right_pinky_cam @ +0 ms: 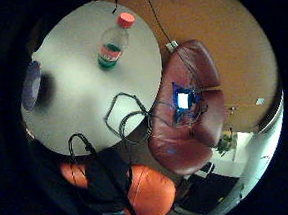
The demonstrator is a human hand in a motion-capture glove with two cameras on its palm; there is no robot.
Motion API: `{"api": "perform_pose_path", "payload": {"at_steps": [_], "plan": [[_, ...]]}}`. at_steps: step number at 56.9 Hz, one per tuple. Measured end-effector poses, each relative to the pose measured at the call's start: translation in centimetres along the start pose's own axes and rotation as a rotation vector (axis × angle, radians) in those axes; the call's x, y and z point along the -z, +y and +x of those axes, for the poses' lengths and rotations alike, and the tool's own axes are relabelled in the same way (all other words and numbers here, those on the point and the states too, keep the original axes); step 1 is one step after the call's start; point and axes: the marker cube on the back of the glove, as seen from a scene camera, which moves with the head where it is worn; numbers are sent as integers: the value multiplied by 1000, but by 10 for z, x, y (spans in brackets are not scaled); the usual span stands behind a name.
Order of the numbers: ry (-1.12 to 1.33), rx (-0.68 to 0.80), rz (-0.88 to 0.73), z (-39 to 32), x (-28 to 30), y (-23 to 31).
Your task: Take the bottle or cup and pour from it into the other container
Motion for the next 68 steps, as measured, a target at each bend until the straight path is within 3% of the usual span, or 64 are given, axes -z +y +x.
{"api": "perform_pose_path", "payload": {"at_steps": [24,56,68], "plan": [[-162,-49,61,78,-27,-19],[-816,-121,163,126,-111,-88],[-911,-213,188,134,-146,-94]]}}
